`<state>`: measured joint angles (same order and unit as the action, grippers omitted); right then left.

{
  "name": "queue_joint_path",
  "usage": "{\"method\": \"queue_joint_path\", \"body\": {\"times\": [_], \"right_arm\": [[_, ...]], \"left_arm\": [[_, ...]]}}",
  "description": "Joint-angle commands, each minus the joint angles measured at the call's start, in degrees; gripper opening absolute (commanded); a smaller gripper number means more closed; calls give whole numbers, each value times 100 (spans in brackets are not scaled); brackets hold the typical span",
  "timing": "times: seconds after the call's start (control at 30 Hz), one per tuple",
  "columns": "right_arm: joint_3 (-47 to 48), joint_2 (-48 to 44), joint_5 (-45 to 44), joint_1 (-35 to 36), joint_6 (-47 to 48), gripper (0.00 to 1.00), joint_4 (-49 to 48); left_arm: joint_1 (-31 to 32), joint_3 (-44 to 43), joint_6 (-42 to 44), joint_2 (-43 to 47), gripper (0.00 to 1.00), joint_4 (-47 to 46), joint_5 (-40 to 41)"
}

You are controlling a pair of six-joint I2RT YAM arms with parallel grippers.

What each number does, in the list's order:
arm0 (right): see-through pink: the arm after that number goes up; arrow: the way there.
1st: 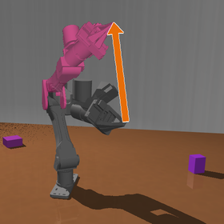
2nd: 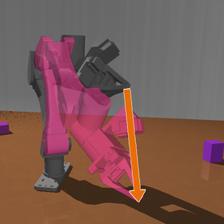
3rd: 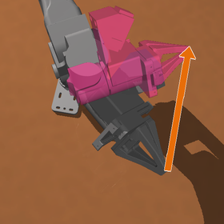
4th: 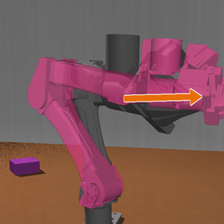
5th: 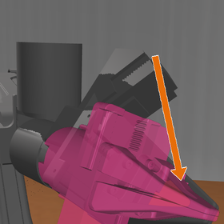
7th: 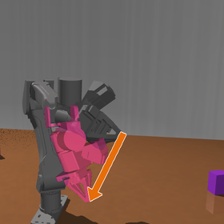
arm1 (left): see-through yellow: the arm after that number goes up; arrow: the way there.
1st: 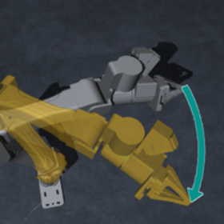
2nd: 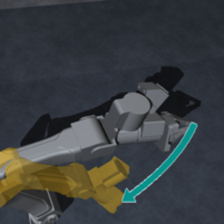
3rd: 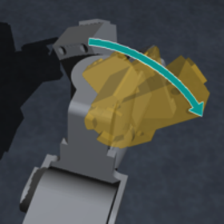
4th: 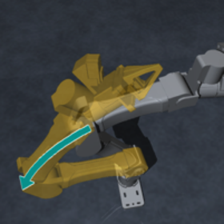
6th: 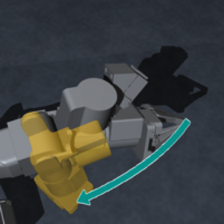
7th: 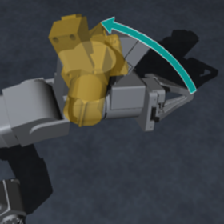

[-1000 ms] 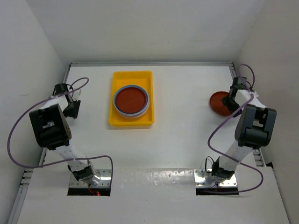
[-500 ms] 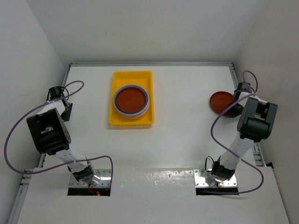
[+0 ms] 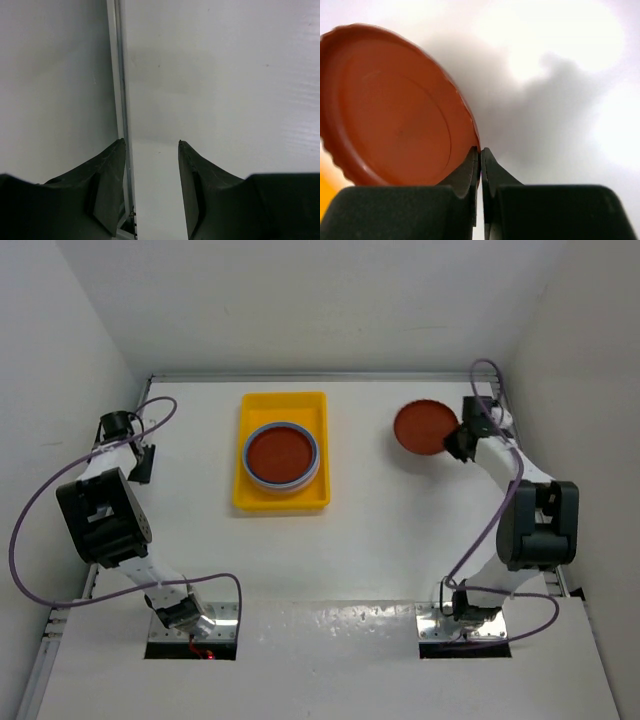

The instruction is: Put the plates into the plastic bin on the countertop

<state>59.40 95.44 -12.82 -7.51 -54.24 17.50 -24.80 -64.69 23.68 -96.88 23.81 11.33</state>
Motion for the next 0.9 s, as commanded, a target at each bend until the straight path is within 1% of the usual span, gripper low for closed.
{"method": "queue_joint_path", "body": {"times": [0.0,0.03,0.07,0.1,0.13,0.2,0.23,0.27,0.3,0.33,0.37,0.4,0.43,0.47,0.57,0.7,0.87], "right_arm": [[581,-308,279,985,262,0,-782],[1078,-220,428,1179,360,0,-635],[1300,-132,482,1512,561,0,-512],[1520,261,552,1863,668,0,-389],[2201,395,779,2319,878,0,109],[2802,817,886,2595,1265,0,385],[2979,1071,1174,2805,1467,0,665],[3338,1195,1237,2921,1530,0,772],[3733,1449,1255,3200,1600,0,982],[3929,1747,1256,3290,1827,0,1106],[4574,1881,1386,3352,1899,0,1359],[4790,2152,1353,3579,1978,0,1605],[4983,2407,1361,3642,2118,0,1738],[5429,2601,1378,3764,2145,0,1879],[5775,2927,1405,3905,2242,0,1985],[5470,3007,1396,4038,2207,0,1723],[5469,3200,1352,4091,2137,0,1704]], "left_arm": [[167,-246,-145,-138,49,97,-228],[168,-246,-145,-138,49,97,-228],[168,-298,-205,-138,49,97,-280],[220,-299,-206,-138,49,97,-281],[221,-299,-258,-190,49,97,-350],[221,-299,-259,-191,49,97,-351],[221,-299,-259,-191,49,97,-351],[221,-299,-259,-191,49,97,-351],[221,-299,-259,-191,49,97,-351],[221,-299,-259,-191,49,97,-403],[221,-299,-259,-191,49,97,-404],[221,-299,-259,-191,49,97,-404],[221,-299,-259,-191,49,97,-404],[221,-299,-259,-191,49,97,-465],[221,-246,-259,-191,49,97,-465],[221,-246,-259,-191,49,97,-465],[274,-246,-259,-191,49,97,-518]]}}
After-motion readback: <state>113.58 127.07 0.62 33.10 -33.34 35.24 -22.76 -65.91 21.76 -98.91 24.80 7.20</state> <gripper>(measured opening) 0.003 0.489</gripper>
